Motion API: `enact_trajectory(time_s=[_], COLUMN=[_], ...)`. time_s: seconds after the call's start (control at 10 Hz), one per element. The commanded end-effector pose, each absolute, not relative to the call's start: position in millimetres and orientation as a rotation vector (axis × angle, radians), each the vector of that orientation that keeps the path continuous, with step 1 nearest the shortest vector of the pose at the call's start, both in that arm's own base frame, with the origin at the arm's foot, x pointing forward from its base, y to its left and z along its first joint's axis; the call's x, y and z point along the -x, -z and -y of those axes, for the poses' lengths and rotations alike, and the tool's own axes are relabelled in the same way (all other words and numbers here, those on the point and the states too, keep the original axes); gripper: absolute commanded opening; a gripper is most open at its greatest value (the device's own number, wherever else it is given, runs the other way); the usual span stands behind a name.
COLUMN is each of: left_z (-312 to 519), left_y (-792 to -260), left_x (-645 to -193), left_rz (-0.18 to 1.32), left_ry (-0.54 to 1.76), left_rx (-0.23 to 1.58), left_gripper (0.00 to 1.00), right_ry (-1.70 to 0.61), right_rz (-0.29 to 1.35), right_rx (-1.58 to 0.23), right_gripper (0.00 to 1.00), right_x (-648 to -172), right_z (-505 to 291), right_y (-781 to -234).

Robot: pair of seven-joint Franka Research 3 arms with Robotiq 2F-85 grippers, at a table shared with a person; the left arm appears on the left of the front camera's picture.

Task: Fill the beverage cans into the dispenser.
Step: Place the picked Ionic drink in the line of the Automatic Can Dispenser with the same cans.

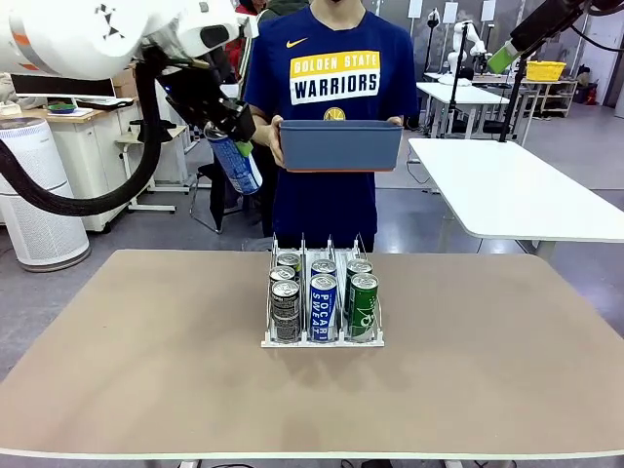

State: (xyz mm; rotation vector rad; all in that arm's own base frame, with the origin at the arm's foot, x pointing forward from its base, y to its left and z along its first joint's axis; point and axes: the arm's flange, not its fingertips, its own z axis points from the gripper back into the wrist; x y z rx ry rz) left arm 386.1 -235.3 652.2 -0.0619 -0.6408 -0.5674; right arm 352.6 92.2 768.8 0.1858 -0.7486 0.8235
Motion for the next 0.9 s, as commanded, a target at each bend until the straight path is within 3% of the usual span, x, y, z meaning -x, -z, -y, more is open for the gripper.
enact_trajectory(time_s=[0.0,0.2,0.5,0.8], left_z=[262,288,328,340], left_y=[-650,-641,-607,-583], left_x=[-351,-324,-292,-290], left_rz=[0.677,0.711,0.737,0.681], left_ry=[0.564,0.601,0.986,1.121], left_rx=[0.010,0.004,0.139,0.210], left_gripper=[0.57,0.57,0.57,0.57], right_ry=[-0.823,-0.823,-0.823,-0.823], right_rz=[0.749,0.749,0.749,0.749], right_rx=[-0.186,-0.186,-0.186,-0.186], right_gripper=[1.00,1.00,1.00,1.00], right_x=[-352,-352,-352,-352], right_z=[-93,-93,-93,-93], right_y=[-769,-769,-769,-769])
